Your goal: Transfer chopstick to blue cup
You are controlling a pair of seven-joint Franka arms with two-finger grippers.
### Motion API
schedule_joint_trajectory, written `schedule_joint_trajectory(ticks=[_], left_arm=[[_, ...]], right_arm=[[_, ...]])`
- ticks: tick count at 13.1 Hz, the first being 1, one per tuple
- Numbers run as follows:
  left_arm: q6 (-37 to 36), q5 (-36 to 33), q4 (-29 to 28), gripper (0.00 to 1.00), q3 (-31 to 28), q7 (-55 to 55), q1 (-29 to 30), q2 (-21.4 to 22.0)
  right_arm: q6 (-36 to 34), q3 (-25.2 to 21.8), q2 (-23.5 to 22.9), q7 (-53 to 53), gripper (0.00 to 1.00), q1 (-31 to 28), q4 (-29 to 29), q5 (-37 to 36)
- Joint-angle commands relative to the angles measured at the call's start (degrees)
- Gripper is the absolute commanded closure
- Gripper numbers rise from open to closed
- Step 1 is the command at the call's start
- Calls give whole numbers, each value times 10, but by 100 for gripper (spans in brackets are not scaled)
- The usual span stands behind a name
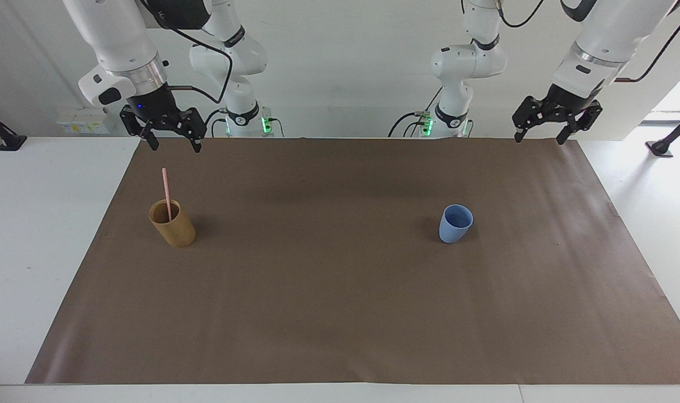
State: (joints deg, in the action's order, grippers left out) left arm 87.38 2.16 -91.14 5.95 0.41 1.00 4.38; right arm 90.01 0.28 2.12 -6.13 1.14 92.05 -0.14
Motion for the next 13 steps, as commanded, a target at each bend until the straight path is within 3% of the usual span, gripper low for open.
schedule_joint_trajectory(ticks=[1, 9, 13], left_arm=[[6, 3, -28, 0, 0, -3, 3, 19], [4, 3, -30, 0, -1, -11, 11, 19], [61, 4, -104, 0, 0, -14, 2, 13]], right_arm=[[-3, 0, 4, 5, 0, -6, 4, 9], [-1, 1, 3, 6, 0, -6, 3, 16], [-1, 1, 3, 6, 0, -6, 3, 16]])
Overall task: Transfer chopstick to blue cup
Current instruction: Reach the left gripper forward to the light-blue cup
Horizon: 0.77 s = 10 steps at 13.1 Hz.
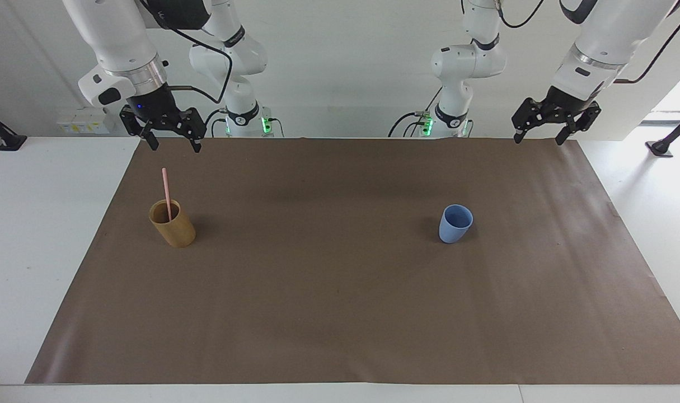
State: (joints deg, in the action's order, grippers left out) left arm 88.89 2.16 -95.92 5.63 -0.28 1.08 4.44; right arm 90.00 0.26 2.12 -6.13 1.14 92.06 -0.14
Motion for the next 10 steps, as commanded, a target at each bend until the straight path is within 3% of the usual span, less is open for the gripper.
schedule_joint_trajectory(ticks=[1, 8, 10], left_arm=[[79, 6, -82, 0, 3, -15, 1, 13], [249, 7, -191, 0, 5, -103, -21, -30], [293, 7, -207, 0, 4, -118, -37, -76]], right_arm=[[-1, 1, 3, 6, 0, -6, 3, 16], [-1, 1, 3, 6, 0, -6, 3, 16], [-1, 1, 3, 6, 0, -6, 3, 17]])
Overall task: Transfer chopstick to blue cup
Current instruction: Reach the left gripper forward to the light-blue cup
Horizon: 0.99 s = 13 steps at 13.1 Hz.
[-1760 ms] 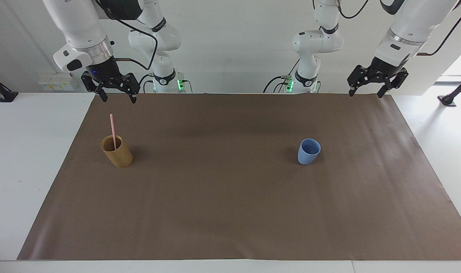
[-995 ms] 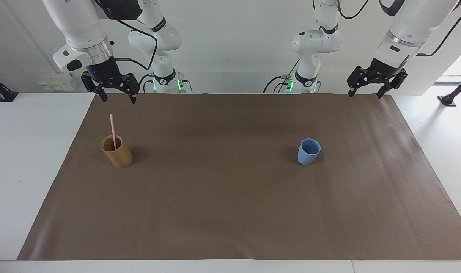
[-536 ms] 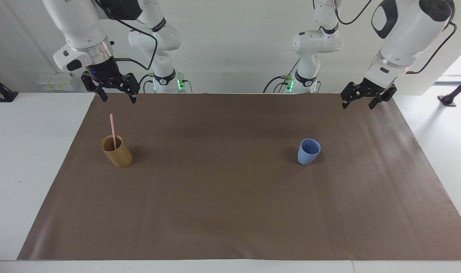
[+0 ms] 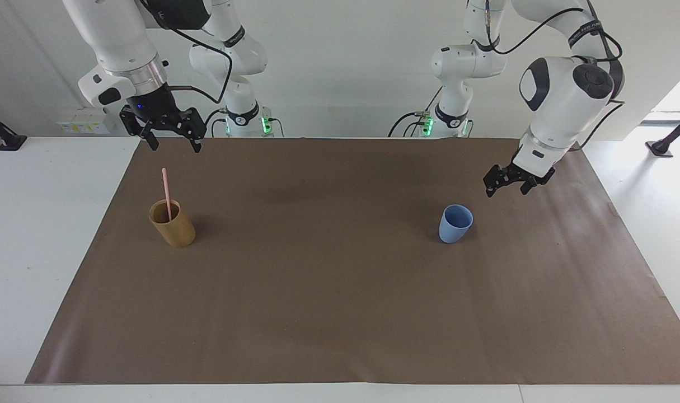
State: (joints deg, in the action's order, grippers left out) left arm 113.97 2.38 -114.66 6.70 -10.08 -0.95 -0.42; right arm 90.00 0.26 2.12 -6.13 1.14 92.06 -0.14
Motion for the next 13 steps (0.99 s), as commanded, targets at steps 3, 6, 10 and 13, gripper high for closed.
schedule_joint_trajectory(ticks=[3, 6, 10, 13], left_arm=[[82, 6, -42, 0, -5, -56, -22, -41], [120, 6, -66, 0, -5, -58, -39, -54], [126, 6, -77, 75, -5, -54, -41, -50], [124, 25, -61, 100, -6, -47, -37, -59]], right_arm=[[-1, 1, 3, 6, 0, -6, 3, 16], [-1, 1, 3, 6, 0, -6, 3, 16], [-1, 0, 3, 5, 0, -6, 3, 16], [-1, 0, 3, 6, 0, -6, 3, 16]])
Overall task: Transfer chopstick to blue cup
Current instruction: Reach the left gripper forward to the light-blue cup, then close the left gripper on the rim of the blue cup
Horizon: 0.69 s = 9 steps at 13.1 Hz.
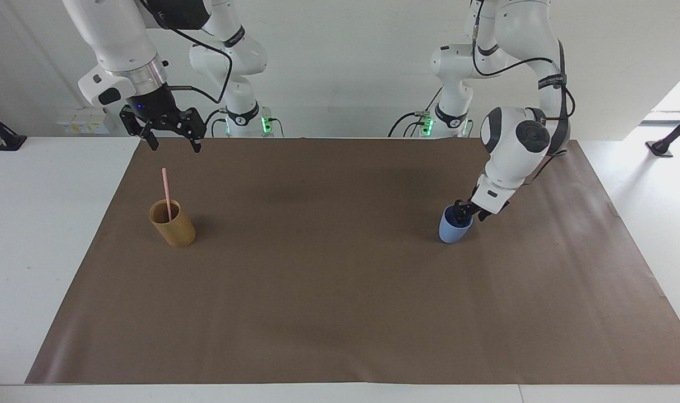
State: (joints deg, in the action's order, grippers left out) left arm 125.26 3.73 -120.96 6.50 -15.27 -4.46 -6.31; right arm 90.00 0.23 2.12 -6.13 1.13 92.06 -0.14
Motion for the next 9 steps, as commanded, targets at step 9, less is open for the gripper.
schedule_joint_trajectory(ticks=[9], left_arm=[[-111, -6, 158, 100, 0, -60, -60, -20]], right_arm=[[-1, 0, 3, 6, 0, -6, 3, 16]])
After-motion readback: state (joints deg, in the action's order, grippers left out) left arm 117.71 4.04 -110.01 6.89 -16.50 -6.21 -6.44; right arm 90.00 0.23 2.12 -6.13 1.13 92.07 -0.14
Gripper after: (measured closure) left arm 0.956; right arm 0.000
